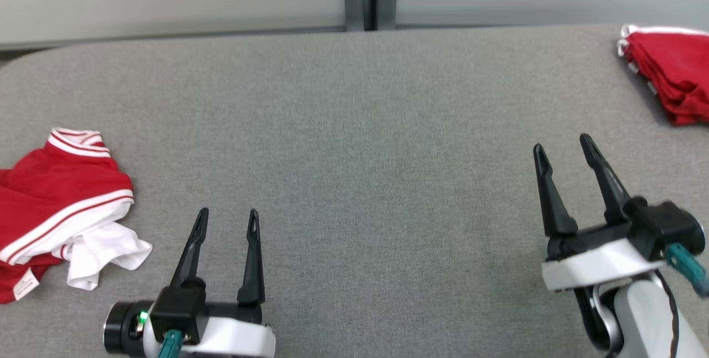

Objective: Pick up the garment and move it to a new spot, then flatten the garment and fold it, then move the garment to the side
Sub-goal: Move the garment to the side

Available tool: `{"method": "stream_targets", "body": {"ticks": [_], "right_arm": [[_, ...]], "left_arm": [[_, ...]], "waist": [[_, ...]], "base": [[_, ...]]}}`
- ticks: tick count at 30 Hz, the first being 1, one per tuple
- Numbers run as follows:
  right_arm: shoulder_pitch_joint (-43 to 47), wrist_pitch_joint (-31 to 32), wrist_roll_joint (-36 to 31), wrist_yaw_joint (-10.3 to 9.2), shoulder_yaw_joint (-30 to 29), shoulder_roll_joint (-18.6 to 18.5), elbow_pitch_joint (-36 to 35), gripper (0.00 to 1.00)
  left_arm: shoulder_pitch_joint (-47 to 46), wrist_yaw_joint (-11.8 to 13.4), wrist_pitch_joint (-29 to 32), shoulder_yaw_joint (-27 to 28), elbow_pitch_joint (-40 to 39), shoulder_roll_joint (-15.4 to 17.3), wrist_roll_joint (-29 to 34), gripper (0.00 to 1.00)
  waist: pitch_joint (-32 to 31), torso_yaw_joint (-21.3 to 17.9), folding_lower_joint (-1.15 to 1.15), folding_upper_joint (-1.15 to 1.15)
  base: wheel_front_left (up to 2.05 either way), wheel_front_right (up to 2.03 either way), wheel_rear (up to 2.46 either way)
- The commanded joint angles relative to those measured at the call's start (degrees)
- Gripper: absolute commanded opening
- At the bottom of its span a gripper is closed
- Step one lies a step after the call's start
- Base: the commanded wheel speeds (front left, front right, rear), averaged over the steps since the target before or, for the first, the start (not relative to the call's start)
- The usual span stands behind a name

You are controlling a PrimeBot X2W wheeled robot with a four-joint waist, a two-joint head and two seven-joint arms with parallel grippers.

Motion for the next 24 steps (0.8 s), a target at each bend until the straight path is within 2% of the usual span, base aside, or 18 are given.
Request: {"method": "stream_targets", "body": {"ticks": [1,6,11,24], "right_arm": [[3.4,-0.3,-1.1,-0.13,-1.9,1.7,-3.1,1.00],[12.4,-0.2,-3.9,-0.13,-4.3,5.0,-8.1,1.00],[17.0,-0.2,-4.1,-0.13,-4.6,5.5,-9.1,1.00],[19.4,-0.2,-2.9,-0.13,-4.1,6.1,-6.9,1.00]], "left_arm": [[1.9,-0.5,0.0,0.7,-0.1,0.1,0.3,1.00],[6.5,-1.5,-0.1,2.3,-1.7,-0.1,0.5,1.00],[9.7,-2.0,-0.1,2.8,-3.6,-0.1,0.0,1.00],[11.6,-2.7,-0.1,3.2,-2.4,-0.1,0.6,1.00]], "waist": [[-4.2,0.2,0.00,0.00],[-9.2,0.0,0.00,0.00],[-10.7,0.0,0.00,0.00],[-12.2,-0.6,0.00,0.00]], "base": [[0.00,0.00,0.00],[0.00,0.00,0.00],[0.00,0.00,0.00],[0.00,0.00,0.00]]}}
